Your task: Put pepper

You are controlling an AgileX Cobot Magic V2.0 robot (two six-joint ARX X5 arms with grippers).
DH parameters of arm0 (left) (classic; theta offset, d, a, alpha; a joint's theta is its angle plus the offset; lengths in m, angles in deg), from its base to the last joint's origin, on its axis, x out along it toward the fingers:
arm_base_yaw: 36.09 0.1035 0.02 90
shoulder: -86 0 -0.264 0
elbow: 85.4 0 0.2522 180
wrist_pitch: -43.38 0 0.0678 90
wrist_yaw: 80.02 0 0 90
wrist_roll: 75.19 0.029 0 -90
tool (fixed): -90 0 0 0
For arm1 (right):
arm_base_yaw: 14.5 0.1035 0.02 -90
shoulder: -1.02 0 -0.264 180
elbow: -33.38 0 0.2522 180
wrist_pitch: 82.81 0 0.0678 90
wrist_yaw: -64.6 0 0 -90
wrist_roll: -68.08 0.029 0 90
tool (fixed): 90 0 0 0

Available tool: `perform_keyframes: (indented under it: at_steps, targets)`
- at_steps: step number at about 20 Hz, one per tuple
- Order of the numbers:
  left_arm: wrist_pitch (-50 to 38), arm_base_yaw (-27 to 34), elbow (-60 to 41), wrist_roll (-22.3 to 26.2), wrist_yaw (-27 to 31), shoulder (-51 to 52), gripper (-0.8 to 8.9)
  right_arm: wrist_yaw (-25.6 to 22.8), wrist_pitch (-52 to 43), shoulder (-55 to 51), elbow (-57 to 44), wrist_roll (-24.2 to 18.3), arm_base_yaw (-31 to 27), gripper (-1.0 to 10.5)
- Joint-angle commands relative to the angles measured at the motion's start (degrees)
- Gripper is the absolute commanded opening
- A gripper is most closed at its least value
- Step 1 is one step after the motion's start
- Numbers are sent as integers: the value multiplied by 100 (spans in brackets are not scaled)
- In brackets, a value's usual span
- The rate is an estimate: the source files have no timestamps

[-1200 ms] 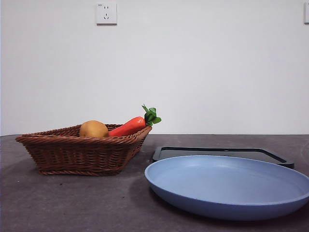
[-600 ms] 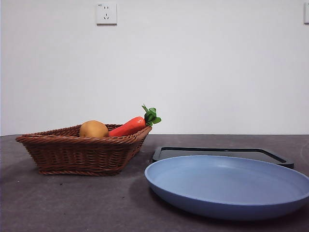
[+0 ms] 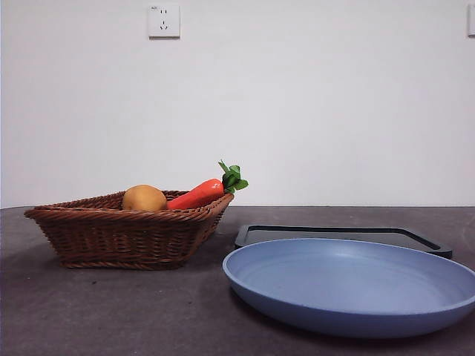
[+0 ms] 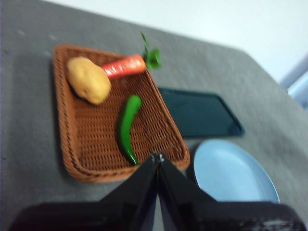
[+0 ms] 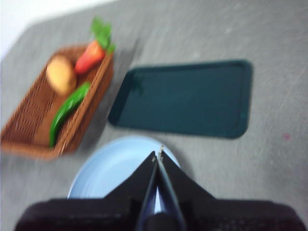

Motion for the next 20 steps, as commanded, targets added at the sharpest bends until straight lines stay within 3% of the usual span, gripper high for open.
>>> perform_keyframes:
  at_steps: [1, 6, 11, 12, 14, 15, 20]
  targets:
    - [472, -11, 535, 769, -297, -479, 7, 17, 780, 358, 658, -699, 72, 5]
    - [1532, -232, 1270, 1425, -426, -1176, 7, 153, 2090, 881, 1443, -1394, 81, 5]
    - [1556, -289, 1298, 1416, -446, -1224, 19, 144, 2173, 931, 1443, -1436, 81, 16]
    - [1556, -289, 1298, 1416, -450, -1224, 83, 146, 2173, 933, 1443, -1436, 81, 49]
    - [1558, -289, 1298, 1414, -455, -1224, 321, 144, 2173, 933, 1443, -1397, 81, 222]
    - [1561, -289, 1298, 1410, -472, -1224, 378, 146, 2179, 933, 1443, -1360, 81, 298]
    - [1556, -289, 1298, 1399, -584, -1224, 378, 149, 2317, 1043, 1443, -1346, 81, 312]
